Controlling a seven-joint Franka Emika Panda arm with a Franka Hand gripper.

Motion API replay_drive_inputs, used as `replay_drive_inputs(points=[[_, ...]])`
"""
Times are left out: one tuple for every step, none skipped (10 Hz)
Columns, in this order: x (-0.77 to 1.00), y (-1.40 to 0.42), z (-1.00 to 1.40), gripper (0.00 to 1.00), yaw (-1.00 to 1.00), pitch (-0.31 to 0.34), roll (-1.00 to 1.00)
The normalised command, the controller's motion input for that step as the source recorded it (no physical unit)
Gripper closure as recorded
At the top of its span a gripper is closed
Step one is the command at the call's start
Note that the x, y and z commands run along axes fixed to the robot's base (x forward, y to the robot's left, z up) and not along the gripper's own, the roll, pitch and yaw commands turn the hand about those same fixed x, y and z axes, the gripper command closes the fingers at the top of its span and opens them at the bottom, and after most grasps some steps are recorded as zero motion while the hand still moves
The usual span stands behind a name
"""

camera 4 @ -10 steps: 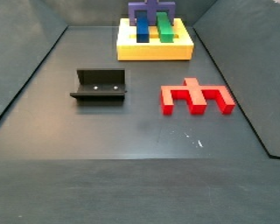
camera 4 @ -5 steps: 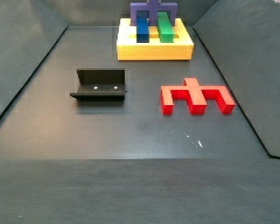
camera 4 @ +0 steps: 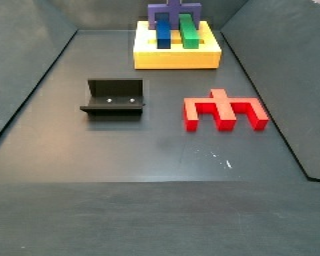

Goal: Pick up the purple object. Move up. Move to above the board. Insert the purple object.
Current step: Insert the purple object.

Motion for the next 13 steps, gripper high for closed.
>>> replay_drive_inputs(points=[[0.14, 0.00, -0.26, 1.00, 0.00, 0.180, 0.07], [0.05, 0.05, -0.33, 1.00, 0.00, 0.171, 0.11], [0.00, 0.17, -0.50, 1.00, 0.00, 0.066, 0.00], [-0.22, 0.19, -0.40, 1.00, 0.00, 0.024, -0.08], [-0.25, 0.08, -0.41, 1.00, 0.00, 0.000, -0.06], [-0.22, 0.09, -0.50, 1.00, 0.02, -0.131, -0.06], [-0.25, 0.00, -0.47, 1.00, 0.06, -0.277, -0.03], [-0.04, 0.00, -0.57, 1.00, 0.07, -0.230, -0.04], [0.05, 0.00, -0.66, 1.00, 0.06, -0.136, -0.02], [0.15, 0.00, -0.76, 1.00, 0.01, -0.156, 0.00], [0.13, 0.00, -0.85, 1.00, 0.00, -0.191, 0.00], [0.05, 0.00, -0.79, 1.00, 0.00, -0.194, 0.00], [0.01, 0.00, -0.75, 1.00, 0.00, -0.187, 0.00]])
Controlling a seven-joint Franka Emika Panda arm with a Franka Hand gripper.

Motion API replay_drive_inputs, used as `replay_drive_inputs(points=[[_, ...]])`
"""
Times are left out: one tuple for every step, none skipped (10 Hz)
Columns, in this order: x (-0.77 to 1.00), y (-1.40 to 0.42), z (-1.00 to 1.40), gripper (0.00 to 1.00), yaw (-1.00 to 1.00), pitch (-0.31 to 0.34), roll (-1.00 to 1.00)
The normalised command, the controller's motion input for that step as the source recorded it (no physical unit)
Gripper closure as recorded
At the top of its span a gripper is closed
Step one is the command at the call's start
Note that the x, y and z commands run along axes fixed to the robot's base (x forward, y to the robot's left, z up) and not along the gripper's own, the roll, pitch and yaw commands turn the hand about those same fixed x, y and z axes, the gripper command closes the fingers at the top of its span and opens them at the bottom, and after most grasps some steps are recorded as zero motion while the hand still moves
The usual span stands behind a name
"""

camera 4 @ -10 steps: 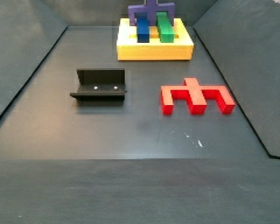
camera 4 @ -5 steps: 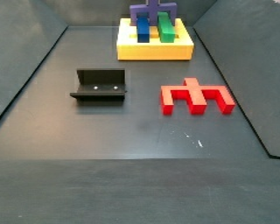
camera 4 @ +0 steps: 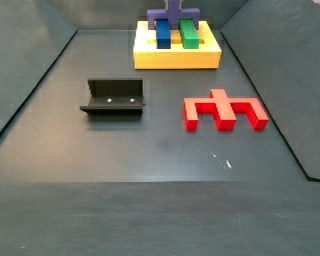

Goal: Pick up the purple object. Move up. Move to above the board. Insert the purple object.
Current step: Insert the purple object.

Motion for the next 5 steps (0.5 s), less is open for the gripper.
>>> replay_drive_inputs(points=[[0.00, 0.00, -0.67, 1.00, 0.00, -0.131, 0.06], [-0.07, -0.06, -0.83, 1.00, 0.03, -0.214, 0.03], [-0.09, -0.09, -0.83, 1.00, 0.03, -0.221, 0.00], [-0.01, 0.00, -0.17, 1.00, 0.00, 0.000, 0.01], [0.00, 0.00, 0.00, 1.00, 0.00, 0.000, 0.00]])
